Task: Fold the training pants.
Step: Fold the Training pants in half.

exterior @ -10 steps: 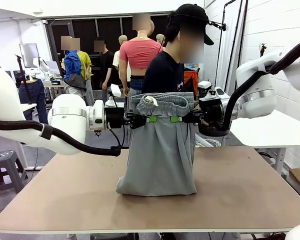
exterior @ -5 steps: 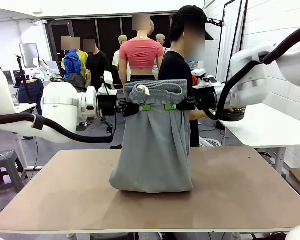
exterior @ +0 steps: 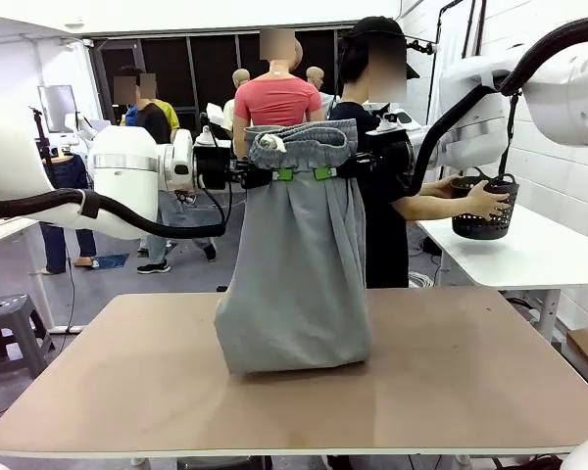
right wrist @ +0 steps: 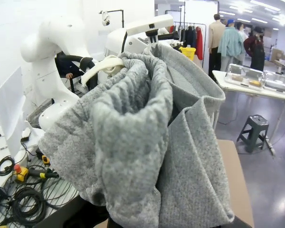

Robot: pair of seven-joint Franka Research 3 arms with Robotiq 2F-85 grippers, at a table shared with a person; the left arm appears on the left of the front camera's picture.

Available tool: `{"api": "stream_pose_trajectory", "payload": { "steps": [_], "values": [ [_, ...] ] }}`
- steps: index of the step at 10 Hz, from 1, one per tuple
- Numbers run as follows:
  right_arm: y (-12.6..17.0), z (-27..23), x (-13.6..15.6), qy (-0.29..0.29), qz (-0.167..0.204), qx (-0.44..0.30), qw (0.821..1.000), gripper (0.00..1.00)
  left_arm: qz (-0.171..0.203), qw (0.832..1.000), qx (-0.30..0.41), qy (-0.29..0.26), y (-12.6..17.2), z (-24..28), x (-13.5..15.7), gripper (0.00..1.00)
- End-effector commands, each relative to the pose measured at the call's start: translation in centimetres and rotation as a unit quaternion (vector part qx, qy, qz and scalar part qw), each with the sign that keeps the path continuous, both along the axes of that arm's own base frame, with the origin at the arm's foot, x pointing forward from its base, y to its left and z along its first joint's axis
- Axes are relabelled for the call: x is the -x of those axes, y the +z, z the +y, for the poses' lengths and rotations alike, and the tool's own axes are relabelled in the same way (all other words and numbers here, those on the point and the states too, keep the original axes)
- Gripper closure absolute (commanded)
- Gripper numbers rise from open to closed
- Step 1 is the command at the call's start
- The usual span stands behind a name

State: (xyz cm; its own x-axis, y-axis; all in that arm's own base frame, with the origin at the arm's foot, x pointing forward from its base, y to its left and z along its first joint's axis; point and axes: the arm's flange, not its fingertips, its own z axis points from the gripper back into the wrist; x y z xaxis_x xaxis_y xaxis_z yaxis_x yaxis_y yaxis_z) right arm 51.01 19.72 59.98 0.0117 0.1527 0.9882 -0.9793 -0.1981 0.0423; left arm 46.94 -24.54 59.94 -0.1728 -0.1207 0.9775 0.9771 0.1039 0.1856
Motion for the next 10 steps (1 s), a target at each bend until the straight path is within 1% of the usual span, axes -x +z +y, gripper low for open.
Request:
{"api": "stream_pose_trajectory", "payload": {
  "steps": [1,4,5,6,7,9,10],
  "values": [
    [-1.1,-0.3,1.2,0.0,0.004,-0.004,1.0,1.0,-0.003,1.0,-0.003,-0.009,-0.8,-0.2,1.5,1.0],
    [-1.1,-0.3,1.2,0.0,0.004,-0.004,1.0,1.0,-0.003,1.0,-0.003,-0.009,-0.8,-0.2,1.5,1.0],
    [-1.3,-0.3,0.4,-0.001,0.011,0.002,1.0,1.0,0.008,1.0,-0.005,-0.005,-1.1,-0.3,0.9,1.0],
    [-1.4,-0.2,-1.1,-0.016,0.009,0.004,1.0,1.0,0.007,0.999,-0.028,0.025,-1.4,-0.2,-0.9,1.0],
    [-1.1,0.0,-2.7,-0.037,0.002,0.009,0.999,1.0,-0.008,0.997,-0.057,0.054,-1.2,-0.4,-2.7,1.0],
    [0.0,1.0,-5.2,-0.051,-0.013,0.018,0.998,1.0,-0.03,0.994,-0.08,0.071,0.7,-1.1,-5.0,1.0],
    [0.6,1.5,-6.8,-0.053,-0.017,0.021,0.998,1.0,-0.035,0.992,-0.083,0.084,1.6,-1.0,-6.5,1.0]
  ]
}}
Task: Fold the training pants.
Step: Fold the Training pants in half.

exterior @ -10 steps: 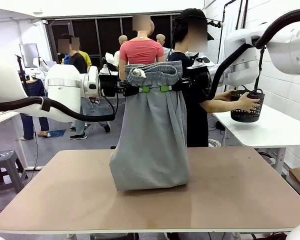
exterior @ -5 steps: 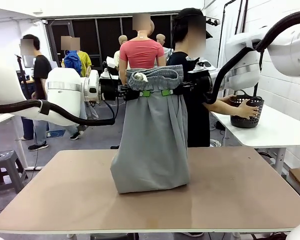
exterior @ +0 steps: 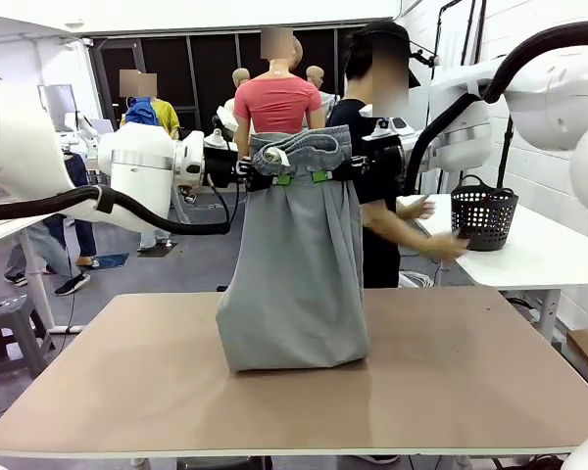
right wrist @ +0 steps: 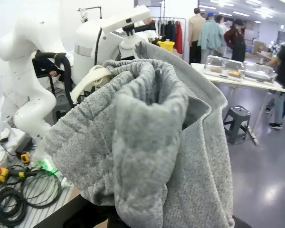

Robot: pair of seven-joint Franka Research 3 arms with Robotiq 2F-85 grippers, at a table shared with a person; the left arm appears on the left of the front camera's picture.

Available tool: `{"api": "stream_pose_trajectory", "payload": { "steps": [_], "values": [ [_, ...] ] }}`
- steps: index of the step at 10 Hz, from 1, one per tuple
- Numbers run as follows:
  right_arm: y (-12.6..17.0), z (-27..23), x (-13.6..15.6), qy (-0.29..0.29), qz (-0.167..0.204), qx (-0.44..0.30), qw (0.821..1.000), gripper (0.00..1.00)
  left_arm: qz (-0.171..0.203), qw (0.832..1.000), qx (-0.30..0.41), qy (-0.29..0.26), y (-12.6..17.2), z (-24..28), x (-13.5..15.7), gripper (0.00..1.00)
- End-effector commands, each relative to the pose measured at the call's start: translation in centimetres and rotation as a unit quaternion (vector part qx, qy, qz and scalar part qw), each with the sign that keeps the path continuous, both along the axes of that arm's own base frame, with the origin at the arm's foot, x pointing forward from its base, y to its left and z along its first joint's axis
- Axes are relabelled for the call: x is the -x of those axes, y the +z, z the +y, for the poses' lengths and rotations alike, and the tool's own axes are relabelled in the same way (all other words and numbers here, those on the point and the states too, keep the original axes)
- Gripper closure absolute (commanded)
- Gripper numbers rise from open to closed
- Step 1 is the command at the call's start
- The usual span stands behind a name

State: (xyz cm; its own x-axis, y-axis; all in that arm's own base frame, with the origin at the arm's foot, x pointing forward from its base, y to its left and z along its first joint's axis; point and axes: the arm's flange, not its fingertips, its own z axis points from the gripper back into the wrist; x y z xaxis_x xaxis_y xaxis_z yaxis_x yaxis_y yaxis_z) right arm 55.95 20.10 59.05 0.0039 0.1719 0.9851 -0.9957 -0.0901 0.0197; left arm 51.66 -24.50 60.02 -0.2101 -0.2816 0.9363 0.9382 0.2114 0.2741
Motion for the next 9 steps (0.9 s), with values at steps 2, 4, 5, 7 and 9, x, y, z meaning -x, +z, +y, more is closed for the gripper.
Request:
{"api": "stream_pose_trajectory", "payload": {
  "steps": [2,4,5,7,9],
  "values": [
    [3.2,2.2,-4.9,0.01,-0.01,0.012,1.0,1.0,-0.005,1.0,0.001,0.014,2.9,-1.0,-4.3,1.0],
    [4.7,2.9,-7.3,0.015,-0.026,0.015,0.999,1.0,-0.024,1.0,0.012,0.014,4.4,-1.1,-6.5,1.0],
    [4.1,3.2,-8.5,0.018,-0.043,0.018,0.999,1.0,-0.036,0.999,0.006,0.015,4.2,-0.7,-7.5,1.0],
    [1.5,3.1,-8.6,0.023,-0.032,0.02,0.999,1.0,-0.028,0.999,0.033,-0.006,1.9,0.1,-8.8,1.0],
    [-0.8,3.2,-7.6,0.035,-0.016,0.022,0.999,1.0,-0.015,0.999,0.034,-0.017,-0.2,1.3,-8.5,1.0]
  ]
}}
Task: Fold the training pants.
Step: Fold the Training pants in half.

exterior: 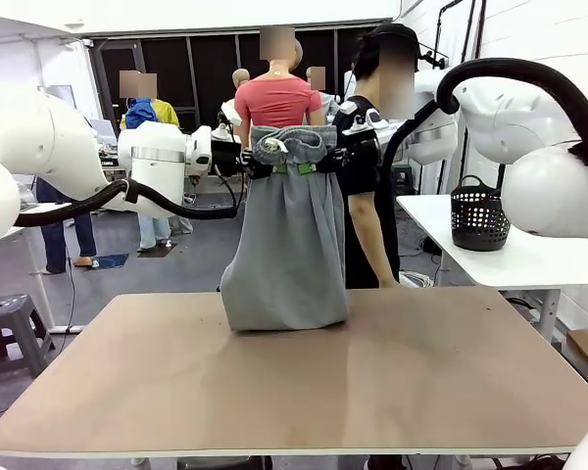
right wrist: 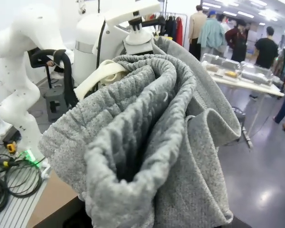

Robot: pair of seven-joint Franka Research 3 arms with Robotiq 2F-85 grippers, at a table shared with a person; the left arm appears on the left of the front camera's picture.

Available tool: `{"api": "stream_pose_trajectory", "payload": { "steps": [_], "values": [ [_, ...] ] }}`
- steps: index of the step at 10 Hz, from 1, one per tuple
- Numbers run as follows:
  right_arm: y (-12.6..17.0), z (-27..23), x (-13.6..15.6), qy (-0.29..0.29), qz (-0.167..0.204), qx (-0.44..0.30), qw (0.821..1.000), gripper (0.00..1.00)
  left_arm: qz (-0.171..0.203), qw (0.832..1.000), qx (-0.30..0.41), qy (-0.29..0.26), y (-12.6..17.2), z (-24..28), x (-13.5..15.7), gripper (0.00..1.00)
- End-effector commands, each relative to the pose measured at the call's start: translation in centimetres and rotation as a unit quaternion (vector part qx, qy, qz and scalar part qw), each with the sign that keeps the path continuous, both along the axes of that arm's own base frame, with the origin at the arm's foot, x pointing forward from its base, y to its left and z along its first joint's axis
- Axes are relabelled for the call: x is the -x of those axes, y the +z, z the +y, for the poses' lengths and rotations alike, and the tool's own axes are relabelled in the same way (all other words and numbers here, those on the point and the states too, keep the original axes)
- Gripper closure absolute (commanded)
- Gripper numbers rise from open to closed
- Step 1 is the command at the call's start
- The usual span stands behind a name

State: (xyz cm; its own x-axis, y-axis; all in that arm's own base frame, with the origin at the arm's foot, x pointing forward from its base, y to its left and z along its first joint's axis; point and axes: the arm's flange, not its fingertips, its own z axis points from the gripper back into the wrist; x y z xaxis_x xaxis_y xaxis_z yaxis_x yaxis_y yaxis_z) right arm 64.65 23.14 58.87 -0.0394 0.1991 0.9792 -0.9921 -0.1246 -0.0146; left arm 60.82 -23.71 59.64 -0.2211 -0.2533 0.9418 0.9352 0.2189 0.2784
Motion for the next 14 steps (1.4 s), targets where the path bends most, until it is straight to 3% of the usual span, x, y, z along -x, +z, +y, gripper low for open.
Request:
{"api": "stream_pose_trajectory", "payload": {
  "steps": [1,4,7,9,12,14],
  "values": [
    [-1.5,0.1,1.7,0.029,0.012,0.005,0.999,1.0,-0.003,0.999,0.024,-0.027,-0.8,1.3,0.9,1.0],
    [-3.3,0.1,4.5,0.061,0.086,-0.014,0.994,1.0,0.051,0.998,0.023,-0.04,-2.9,2.2,3.8,1.0],
    [-6.9,-0.8,7.0,0.076,0.188,-0.012,0.979,1.0,0.122,0.991,0.026,-0.042,-6.4,2.4,7.0,1.0],
    [-9.9,-1.5,8.3,0.081,0.236,-0.002,0.968,1.0,0.16,0.985,0.038,-0.047,-9.3,2.6,8.7,1.0],
    [-14.0,-1.7,10.0,0.073,0.283,-0.007,0.956,1.0,0.211,0.974,0.065,-0.045,-13.3,2.4,11.0,1.0],
    [-14.6,-1.4,9.0,0.074,0.264,0.008,0.962,1.0,0.201,0.977,0.045,-0.057,-13.8,1.7,10.3,1.0]
  ]
}}
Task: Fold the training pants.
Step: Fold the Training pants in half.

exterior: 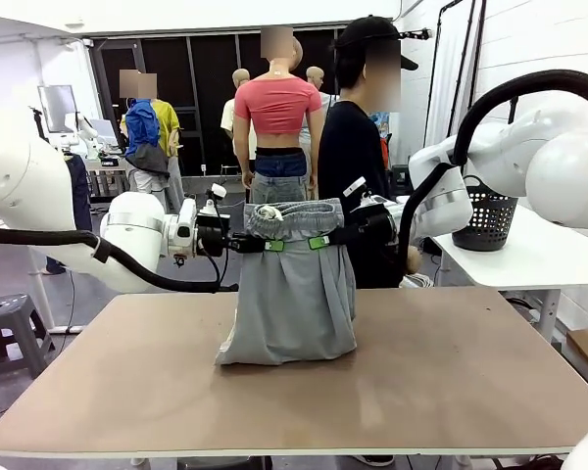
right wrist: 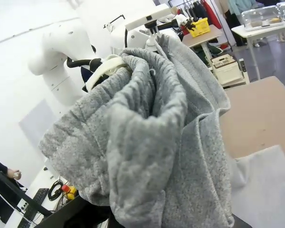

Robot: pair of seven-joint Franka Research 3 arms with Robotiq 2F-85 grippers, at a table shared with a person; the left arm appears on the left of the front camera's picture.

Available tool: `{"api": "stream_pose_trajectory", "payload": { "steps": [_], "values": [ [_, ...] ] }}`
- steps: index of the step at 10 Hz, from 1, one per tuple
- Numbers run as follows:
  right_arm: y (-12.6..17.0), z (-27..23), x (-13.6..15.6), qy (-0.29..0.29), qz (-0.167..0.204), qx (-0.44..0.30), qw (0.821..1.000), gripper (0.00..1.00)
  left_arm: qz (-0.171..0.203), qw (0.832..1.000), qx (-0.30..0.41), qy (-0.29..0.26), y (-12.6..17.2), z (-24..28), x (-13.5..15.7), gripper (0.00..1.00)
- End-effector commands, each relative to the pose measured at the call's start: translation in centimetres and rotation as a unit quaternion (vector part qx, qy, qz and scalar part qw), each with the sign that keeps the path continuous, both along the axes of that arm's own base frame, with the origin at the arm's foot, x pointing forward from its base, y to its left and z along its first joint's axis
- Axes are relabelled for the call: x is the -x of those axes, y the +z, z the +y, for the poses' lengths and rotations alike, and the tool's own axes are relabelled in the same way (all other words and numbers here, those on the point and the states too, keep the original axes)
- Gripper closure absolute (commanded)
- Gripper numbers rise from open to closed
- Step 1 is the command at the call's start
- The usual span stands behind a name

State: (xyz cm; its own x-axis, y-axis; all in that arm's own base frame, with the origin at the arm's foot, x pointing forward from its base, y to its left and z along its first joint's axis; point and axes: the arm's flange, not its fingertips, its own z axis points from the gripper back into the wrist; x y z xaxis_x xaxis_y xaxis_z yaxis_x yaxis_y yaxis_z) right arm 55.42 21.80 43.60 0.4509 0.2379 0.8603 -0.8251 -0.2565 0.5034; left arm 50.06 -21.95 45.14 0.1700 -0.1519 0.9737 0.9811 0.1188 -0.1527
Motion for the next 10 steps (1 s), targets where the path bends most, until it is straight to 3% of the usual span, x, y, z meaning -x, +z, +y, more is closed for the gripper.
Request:
{"api": "stream_pose_trajectory", "payload": {
  "steps": [1,4,5,7,10],
  "values": [
    [0.7,0.0,-0.3,0.004,-0.009,0.002,1.0,1.0,-0.01,1.0,-0.004,-0.003,0.7,0.0,-0.5,1.0],
    [0.2,0.0,-0.1,0.0,-0.003,0.0,1.0,1.0,-0.003,1.0,-0.001,-0.001,0.2,0.0,-0.1,1.0],
    [-0.7,0.1,0.6,0.01,0.025,-0.001,1.0,1.0,0.035,0.999,-0.004,0.009,0.1,0.3,0.7,1.0],
    [-3.8,-0.5,1.9,0.023,0.095,0.004,0.995,1.0,0.134,0.991,0.02,0.021,-3.0,1.4,2.6,1.0],
    [-7.5,-0.5,1.4,0.016,0.149,0.014,0.989,1.0,0.204,0.977,0.038,0.051,-7.6,2.6,2.7,1.0]
  ]
}}
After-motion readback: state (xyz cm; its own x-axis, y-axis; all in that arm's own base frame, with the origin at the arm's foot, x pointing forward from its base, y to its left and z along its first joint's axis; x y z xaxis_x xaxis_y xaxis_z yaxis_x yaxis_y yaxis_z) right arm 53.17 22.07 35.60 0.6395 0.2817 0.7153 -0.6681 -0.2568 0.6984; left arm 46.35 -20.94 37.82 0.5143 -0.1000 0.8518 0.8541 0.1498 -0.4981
